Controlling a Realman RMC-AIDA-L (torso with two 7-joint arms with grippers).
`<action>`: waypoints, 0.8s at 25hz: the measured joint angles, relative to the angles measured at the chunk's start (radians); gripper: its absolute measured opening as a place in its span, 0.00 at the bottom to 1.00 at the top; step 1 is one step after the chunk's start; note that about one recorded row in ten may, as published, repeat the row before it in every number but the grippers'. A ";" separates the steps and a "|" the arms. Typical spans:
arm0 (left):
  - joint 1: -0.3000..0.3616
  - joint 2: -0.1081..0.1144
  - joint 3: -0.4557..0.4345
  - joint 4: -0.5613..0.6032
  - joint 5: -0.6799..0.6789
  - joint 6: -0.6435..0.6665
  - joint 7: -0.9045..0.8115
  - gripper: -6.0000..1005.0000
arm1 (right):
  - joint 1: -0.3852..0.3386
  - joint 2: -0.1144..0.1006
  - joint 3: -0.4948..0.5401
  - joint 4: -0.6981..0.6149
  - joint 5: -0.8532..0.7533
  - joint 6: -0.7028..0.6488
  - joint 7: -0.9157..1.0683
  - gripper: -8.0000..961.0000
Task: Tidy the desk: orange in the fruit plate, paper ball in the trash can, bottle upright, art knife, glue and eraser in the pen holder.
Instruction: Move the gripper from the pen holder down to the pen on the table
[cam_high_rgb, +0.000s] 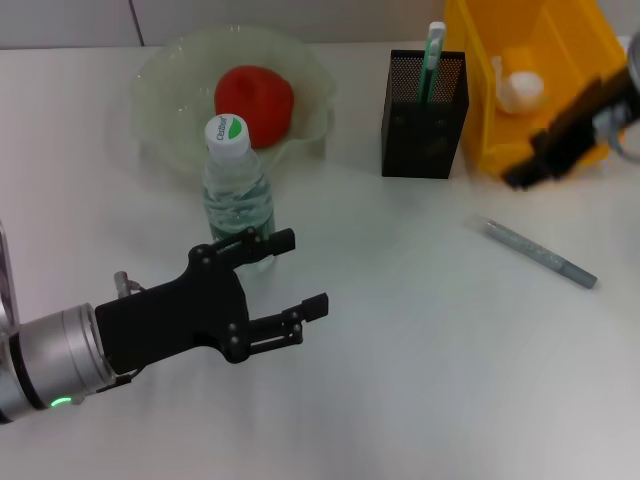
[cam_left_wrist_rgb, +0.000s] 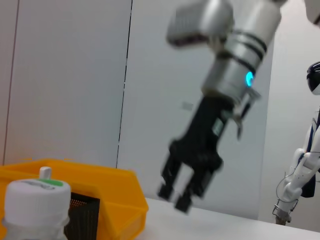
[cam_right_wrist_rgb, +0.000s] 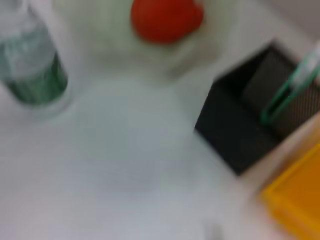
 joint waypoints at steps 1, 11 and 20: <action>0.000 0.000 0.000 0.000 0.000 0.000 0.000 0.80 | 0.000 0.000 0.000 0.000 0.000 0.000 0.000 0.53; -0.031 -0.003 0.003 -0.003 -0.001 -0.007 -0.006 0.80 | -0.022 0.001 -0.067 0.267 0.004 0.218 -0.043 0.50; -0.041 -0.005 0.000 -0.008 -0.001 -0.013 -0.009 0.80 | 0.045 -0.001 -0.068 0.438 -0.004 0.328 -0.066 0.39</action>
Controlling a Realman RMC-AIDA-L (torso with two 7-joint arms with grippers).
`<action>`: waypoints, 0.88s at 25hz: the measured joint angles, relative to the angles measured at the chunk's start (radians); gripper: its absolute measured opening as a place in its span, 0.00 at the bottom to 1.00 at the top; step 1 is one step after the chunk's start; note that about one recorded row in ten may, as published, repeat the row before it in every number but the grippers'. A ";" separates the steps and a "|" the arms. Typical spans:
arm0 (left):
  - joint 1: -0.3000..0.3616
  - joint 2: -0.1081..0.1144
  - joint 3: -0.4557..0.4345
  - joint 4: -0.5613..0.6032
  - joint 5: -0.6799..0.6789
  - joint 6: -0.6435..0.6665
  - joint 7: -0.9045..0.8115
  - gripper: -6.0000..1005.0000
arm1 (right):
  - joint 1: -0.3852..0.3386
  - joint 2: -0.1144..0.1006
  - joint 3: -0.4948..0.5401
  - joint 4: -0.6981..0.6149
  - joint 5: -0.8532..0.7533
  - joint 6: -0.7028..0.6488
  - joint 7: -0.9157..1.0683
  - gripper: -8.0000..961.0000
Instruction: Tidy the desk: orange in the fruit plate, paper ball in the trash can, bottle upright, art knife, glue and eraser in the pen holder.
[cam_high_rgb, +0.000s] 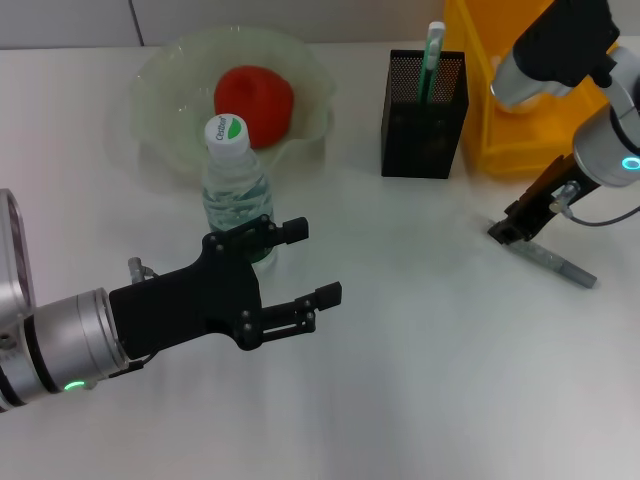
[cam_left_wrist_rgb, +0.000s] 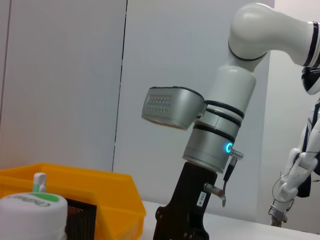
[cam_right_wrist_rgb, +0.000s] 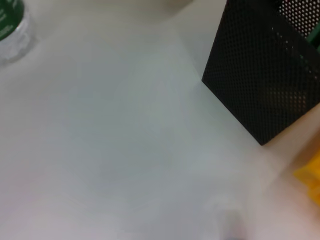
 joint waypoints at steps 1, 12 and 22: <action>0.000 0.000 0.000 -0.001 0.000 0.000 0.000 0.80 | 0.000 0.000 0.000 0.000 0.000 0.000 0.000 0.38; -0.002 -0.002 0.000 -0.002 -0.002 -0.001 -0.001 0.80 | 0.027 -0.002 0.000 0.084 -0.003 0.043 -0.017 0.31; -0.003 -0.001 0.002 -0.004 -0.002 -0.001 -0.008 0.80 | 0.025 -0.001 0.008 0.074 -0.003 0.043 -0.026 0.22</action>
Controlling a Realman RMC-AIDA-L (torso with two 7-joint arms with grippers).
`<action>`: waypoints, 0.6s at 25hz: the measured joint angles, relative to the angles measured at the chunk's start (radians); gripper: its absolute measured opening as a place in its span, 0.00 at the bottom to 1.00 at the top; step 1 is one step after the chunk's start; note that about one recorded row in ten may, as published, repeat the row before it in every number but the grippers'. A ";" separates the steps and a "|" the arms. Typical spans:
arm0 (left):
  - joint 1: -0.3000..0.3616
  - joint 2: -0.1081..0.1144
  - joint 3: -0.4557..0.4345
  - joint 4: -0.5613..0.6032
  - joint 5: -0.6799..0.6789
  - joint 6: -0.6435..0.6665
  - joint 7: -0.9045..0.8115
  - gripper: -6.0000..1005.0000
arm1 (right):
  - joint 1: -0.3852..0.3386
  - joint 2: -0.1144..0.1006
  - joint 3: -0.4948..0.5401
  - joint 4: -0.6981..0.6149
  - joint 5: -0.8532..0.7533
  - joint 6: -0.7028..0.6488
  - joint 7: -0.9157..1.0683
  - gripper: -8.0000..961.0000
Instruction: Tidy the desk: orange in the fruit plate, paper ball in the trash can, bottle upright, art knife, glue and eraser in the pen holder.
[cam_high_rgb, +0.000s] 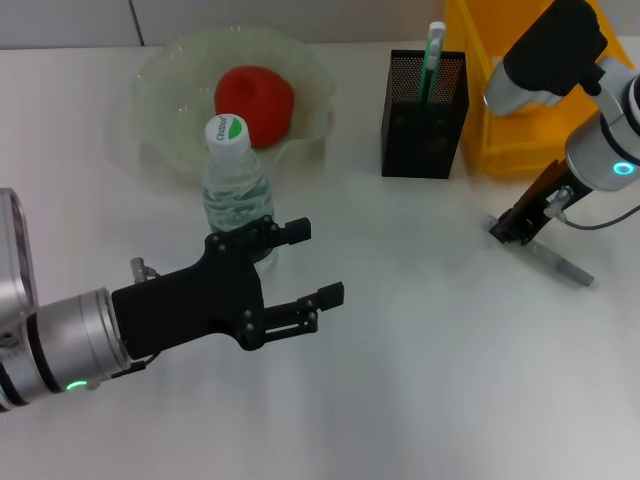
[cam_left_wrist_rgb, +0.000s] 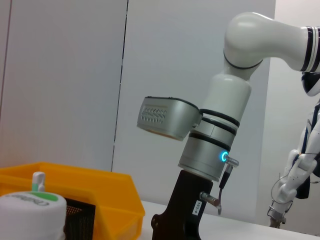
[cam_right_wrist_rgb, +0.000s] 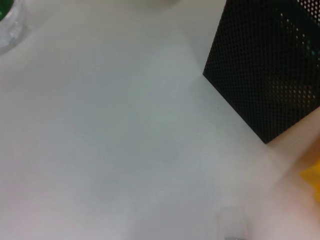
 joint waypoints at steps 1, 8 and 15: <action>0.000 0.000 0.001 0.000 0.000 0.000 -0.002 0.80 | -0.005 0.001 0.002 -0.023 0.000 -0.018 0.000 0.20; 0.006 0.000 0.003 -0.001 0.000 0.002 -0.004 0.80 | -0.128 0.002 0.084 -0.414 0.134 -0.128 -0.001 0.14; 0.012 0.000 -0.002 -0.002 0.000 0.008 -0.004 0.80 | -0.311 0.005 0.140 -0.551 0.537 0.138 -0.141 0.14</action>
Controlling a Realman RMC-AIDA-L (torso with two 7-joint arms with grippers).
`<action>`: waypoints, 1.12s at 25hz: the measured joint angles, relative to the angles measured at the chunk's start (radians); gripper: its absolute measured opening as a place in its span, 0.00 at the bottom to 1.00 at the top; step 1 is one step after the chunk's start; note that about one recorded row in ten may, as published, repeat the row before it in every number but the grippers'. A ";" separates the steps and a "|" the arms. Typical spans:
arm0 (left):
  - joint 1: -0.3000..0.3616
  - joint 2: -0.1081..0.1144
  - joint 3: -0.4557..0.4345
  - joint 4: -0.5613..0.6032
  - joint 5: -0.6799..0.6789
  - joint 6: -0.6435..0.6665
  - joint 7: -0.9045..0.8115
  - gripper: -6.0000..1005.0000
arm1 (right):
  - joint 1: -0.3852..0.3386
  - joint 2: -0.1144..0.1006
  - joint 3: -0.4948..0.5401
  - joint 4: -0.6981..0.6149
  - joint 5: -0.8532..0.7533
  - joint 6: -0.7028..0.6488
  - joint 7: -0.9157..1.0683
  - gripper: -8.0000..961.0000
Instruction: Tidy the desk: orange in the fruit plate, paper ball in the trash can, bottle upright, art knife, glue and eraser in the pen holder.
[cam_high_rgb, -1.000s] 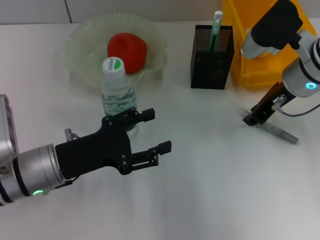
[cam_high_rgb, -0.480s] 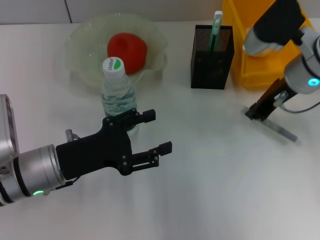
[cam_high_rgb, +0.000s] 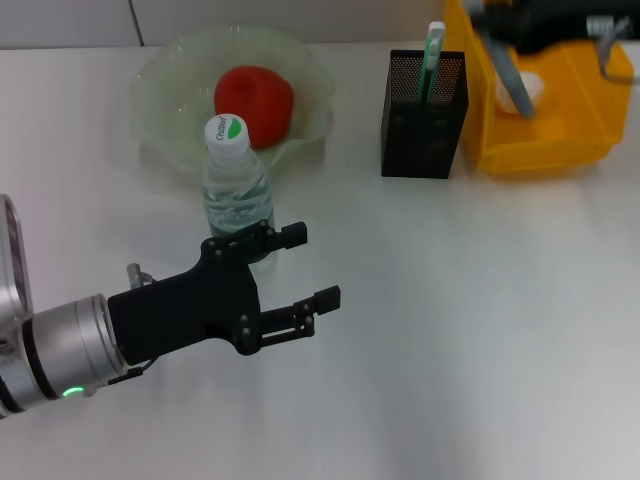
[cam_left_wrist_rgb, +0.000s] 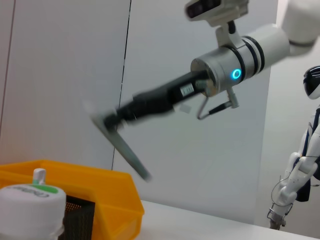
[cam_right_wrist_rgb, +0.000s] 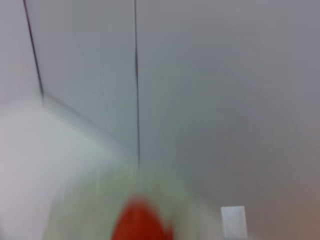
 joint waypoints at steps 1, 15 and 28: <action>0.000 0.000 0.000 0.000 0.000 0.000 0.000 0.80 | -0.043 0.001 -0.011 0.078 0.201 0.146 -0.128 0.14; 0.013 -0.001 -0.001 0.000 -0.014 0.005 0.019 0.80 | 0.078 0.002 -0.014 1.036 1.466 0.138 -1.167 0.13; 0.017 0.001 -0.004 0.000 -0.015 0.029 0.024 0.80 | 0.207 0.010 -0.010 1.317 1.542 0.089 -1.370 0.13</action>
